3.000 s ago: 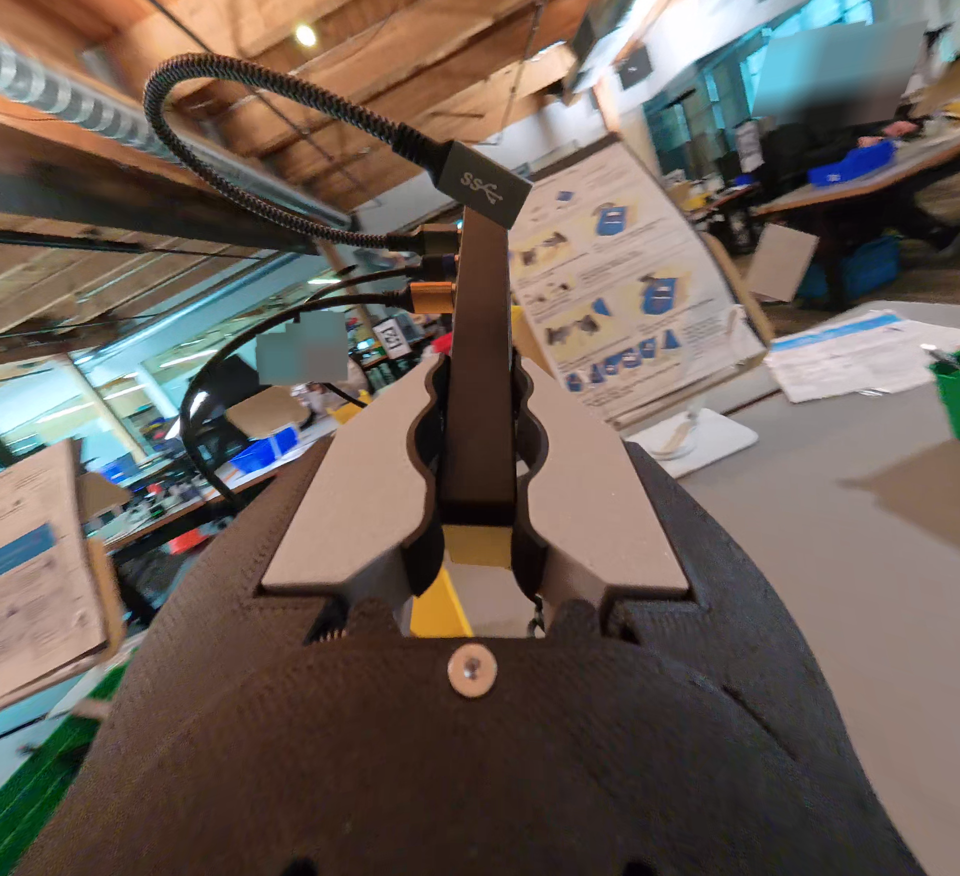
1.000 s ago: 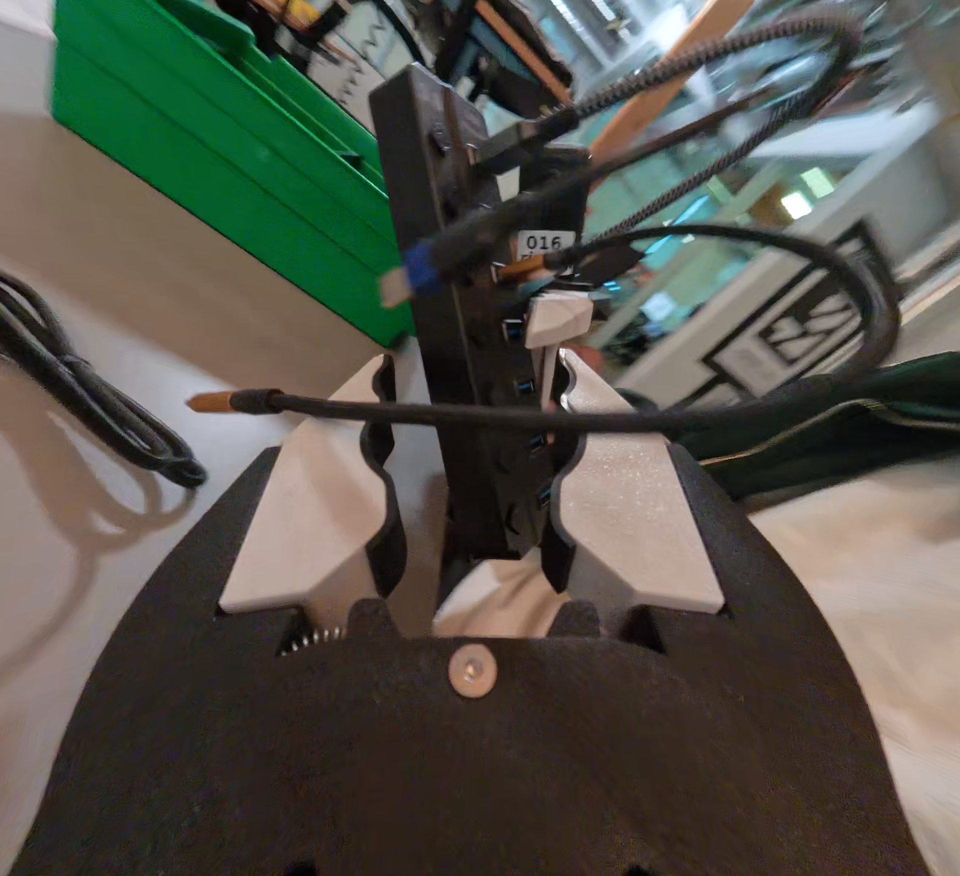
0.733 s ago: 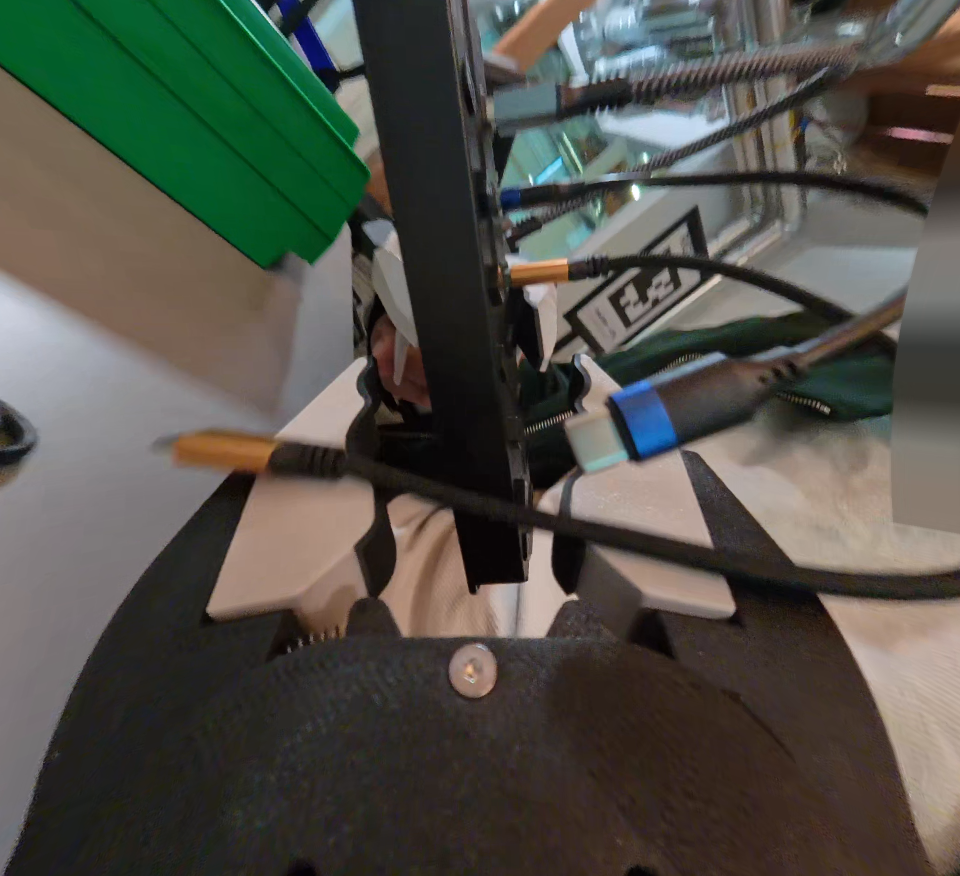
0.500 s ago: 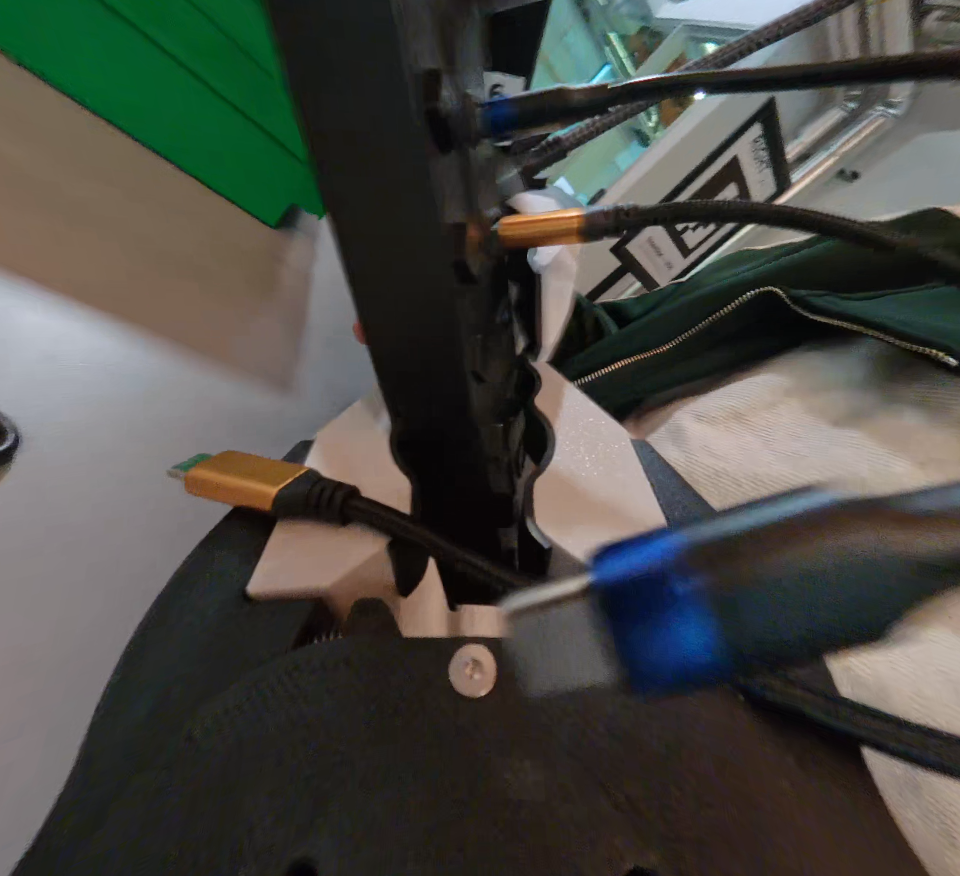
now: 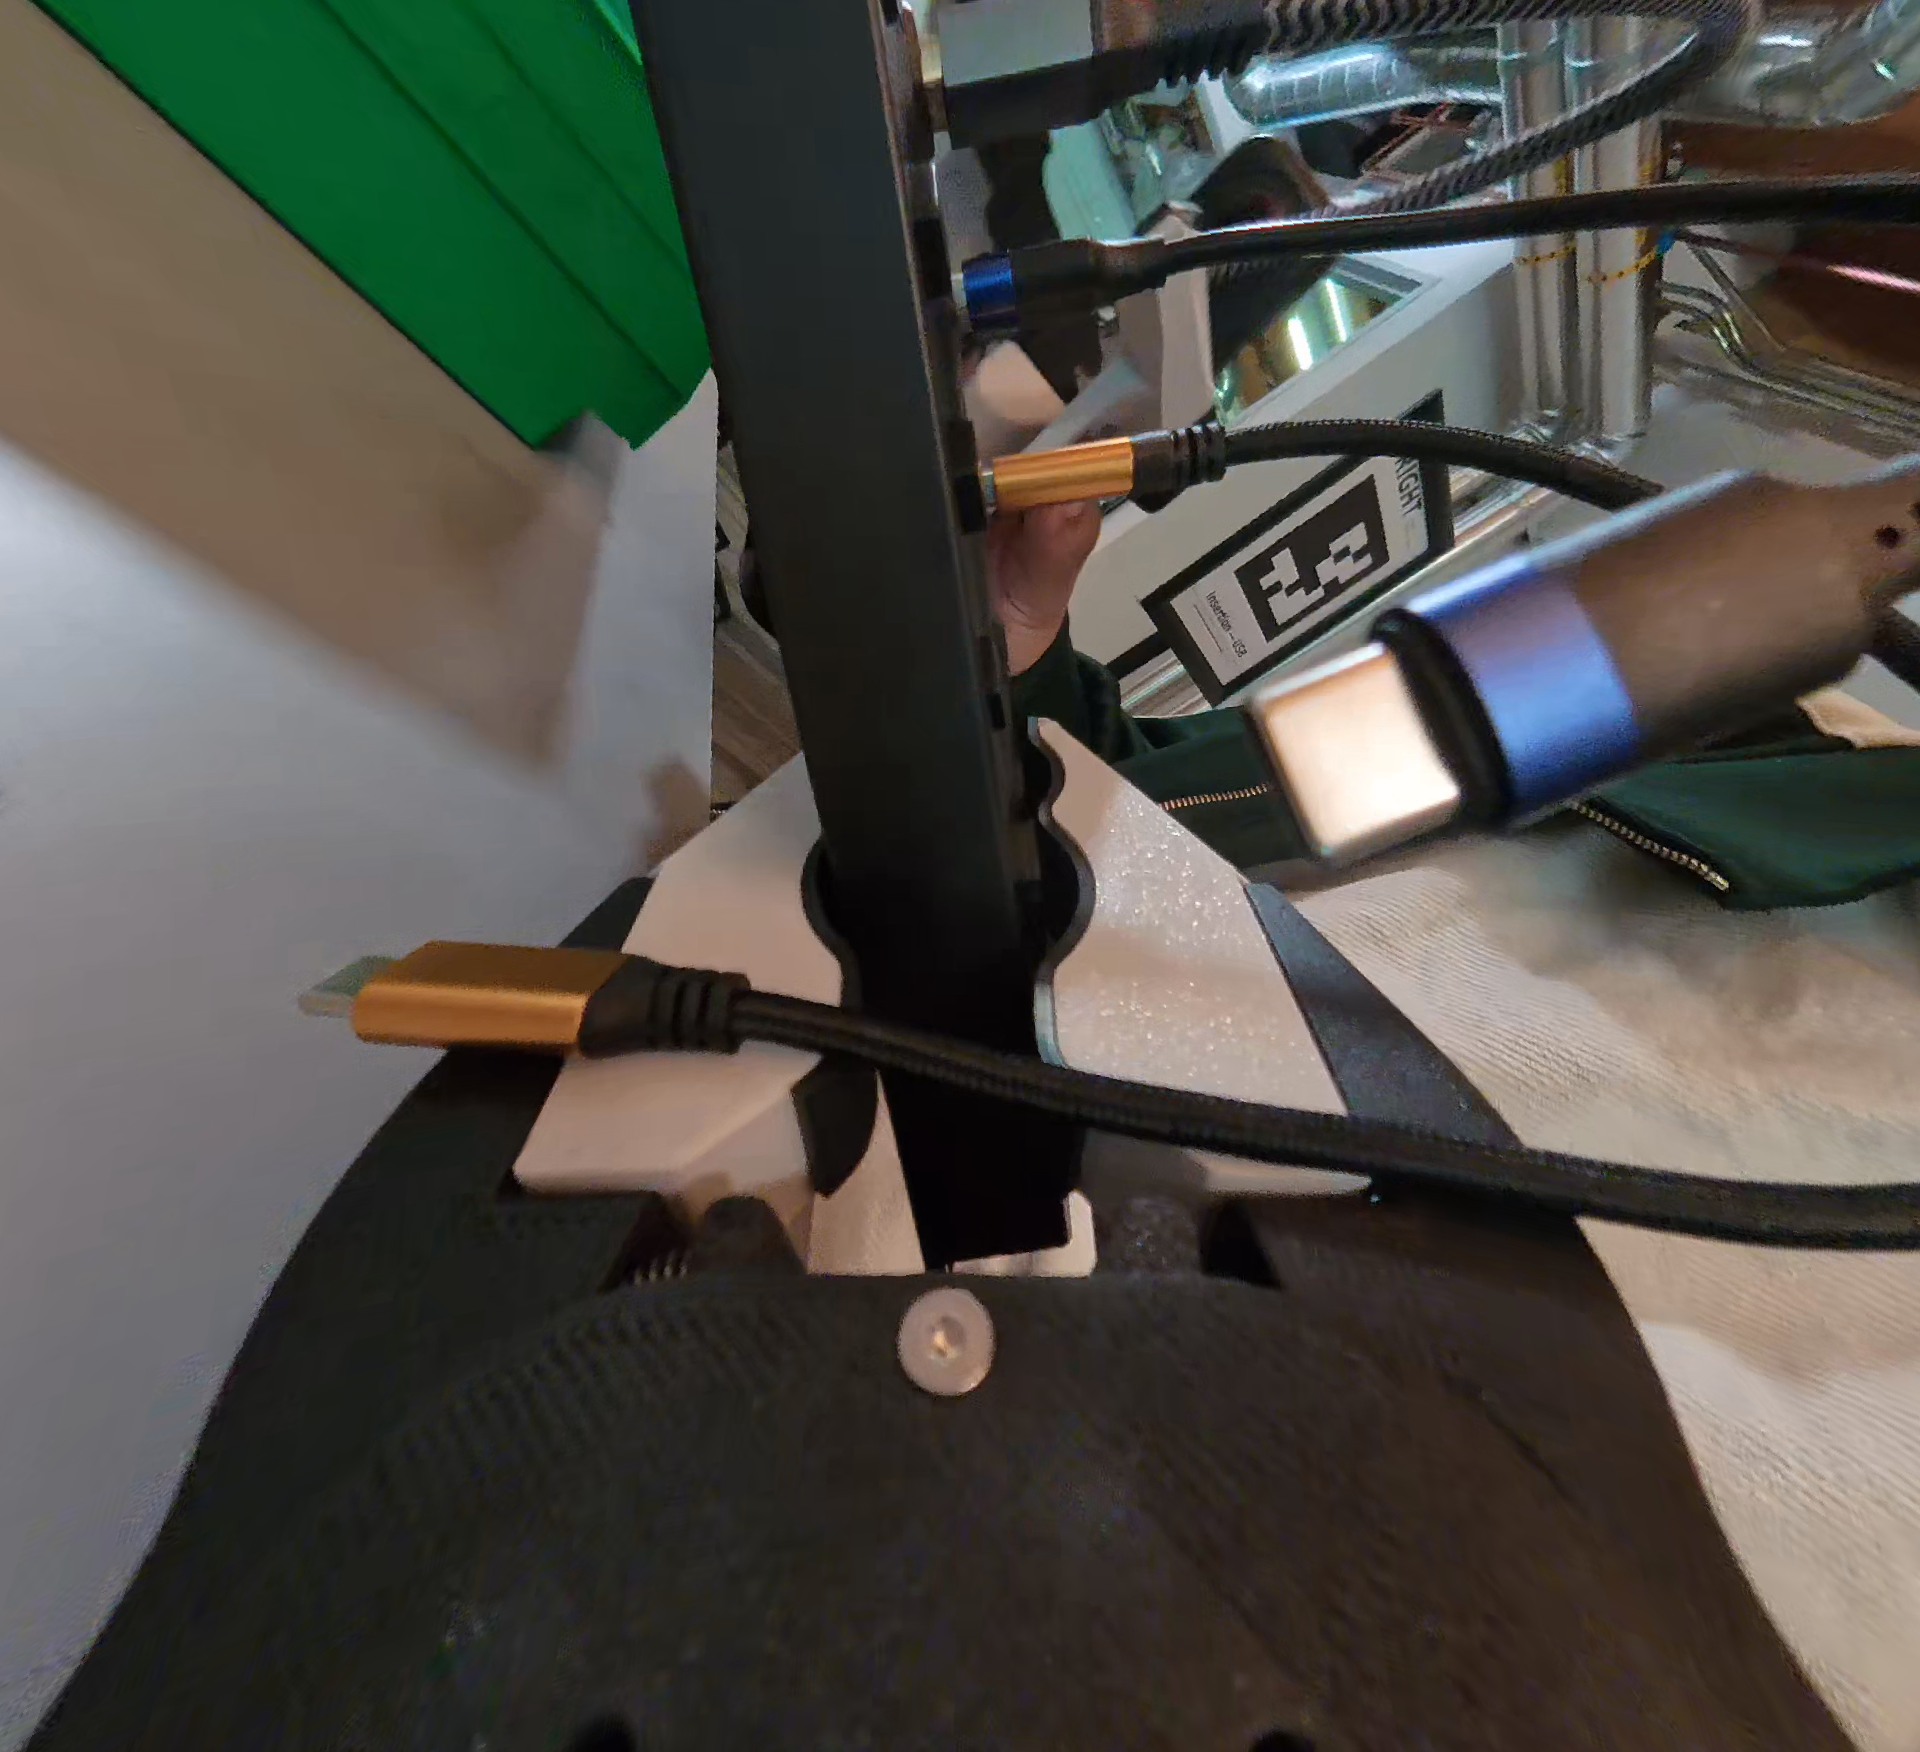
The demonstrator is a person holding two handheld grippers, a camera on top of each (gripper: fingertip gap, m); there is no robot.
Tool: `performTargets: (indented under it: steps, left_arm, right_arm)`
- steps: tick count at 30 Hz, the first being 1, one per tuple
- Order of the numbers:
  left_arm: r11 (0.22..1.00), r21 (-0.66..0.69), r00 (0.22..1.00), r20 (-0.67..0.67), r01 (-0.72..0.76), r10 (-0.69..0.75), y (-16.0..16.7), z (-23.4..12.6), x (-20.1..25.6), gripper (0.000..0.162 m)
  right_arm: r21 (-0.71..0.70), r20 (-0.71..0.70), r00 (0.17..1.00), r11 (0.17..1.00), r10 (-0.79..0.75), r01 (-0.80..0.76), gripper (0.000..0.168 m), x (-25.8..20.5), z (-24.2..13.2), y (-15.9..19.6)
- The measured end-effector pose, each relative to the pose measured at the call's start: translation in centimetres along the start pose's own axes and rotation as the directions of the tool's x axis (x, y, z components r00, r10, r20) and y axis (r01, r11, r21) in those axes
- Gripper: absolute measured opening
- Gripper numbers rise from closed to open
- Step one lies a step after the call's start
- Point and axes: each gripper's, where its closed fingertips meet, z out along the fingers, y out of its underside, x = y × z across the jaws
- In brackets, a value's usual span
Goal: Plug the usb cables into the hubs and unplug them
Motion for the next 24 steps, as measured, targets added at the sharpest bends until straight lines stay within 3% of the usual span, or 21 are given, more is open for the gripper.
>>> performTargets:
  steps: [5, 8, 15, 17, 24]
  left_arm:
    - [0.997, -0.04, 0.997, -0.017, 0.072, -0.073, 1.2, 0.9, 0.0, 0.023]
    - [0.997, -0.064, 0.999, 0.006, 0.05, -0.049, 1.4, 0.7, -0.3, 0.022]
    - [0.992, -0.117, 0.999, 0.012, 0.035, -0.034, 2.1, 0.5, -0.4, 0.022]
    - [0.991, -0.133, 0.999, 0.018, 0.03, -0.027, 2.4, 0.6, -0.5, 0.023]
    - [0.999, 0.013, 0.997, 0.067, 0.049, -0.05, 0.3, 0.2, -1.2, 0.026]
  right_arm:
    - [-0.125, 0.0, 0.978, 0.97, -0.21, 0.208, 0.032, -1.2, 0.8, 1.7]
    - [-0.155, -0.017, 0.96, 0.949, -0.28, 0.274, 0.009, -1.1, 0.8, 2.0]
    - [-0.178, 0.016, 0.967, 0.951, -0.255, 0.253, 0.022, -1.2, 1.1, 2.8]
    - [-0.203, 0.022, 0.962, 0.941, -0.273, 0.272, 0.012, -1.3, 1.3, 3.5]
    - [-0.242, 0.072, 0.961, 0.93, -0.267, 0.276, 0.009, -2.0, 1.3, 4.3]
